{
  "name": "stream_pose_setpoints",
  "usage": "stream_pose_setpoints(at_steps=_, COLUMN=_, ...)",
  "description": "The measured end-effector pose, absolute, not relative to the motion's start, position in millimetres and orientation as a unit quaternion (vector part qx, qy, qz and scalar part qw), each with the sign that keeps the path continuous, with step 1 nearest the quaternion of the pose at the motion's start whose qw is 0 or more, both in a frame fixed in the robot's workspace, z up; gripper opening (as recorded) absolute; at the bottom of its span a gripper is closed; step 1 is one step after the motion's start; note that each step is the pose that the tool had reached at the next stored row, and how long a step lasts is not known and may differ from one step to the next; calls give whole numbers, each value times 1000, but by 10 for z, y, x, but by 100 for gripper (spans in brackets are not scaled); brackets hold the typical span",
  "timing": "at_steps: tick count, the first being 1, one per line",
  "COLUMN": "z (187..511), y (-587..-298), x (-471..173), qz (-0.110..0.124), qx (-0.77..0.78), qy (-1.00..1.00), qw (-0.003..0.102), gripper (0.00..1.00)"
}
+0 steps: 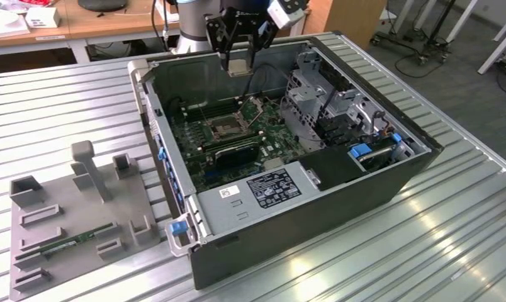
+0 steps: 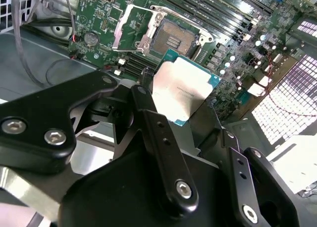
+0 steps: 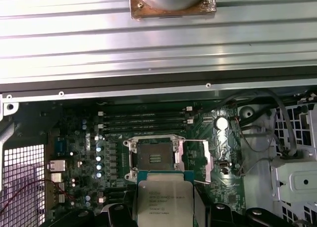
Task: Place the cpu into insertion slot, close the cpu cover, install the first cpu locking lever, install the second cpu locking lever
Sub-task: 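Place the cpu into insertion slot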
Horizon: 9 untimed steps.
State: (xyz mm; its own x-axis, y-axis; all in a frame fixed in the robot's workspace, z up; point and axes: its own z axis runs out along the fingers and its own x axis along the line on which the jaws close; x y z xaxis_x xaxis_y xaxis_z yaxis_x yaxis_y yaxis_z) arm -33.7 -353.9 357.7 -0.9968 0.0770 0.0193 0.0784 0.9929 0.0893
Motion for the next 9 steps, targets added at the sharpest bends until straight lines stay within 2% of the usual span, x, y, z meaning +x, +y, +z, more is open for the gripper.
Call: stream_pose_setpoints(at_steps=9, z=3575, y=-3539, x=-337, qz=-45, qx=-76, qy=-996, qw=6, gripper=54)
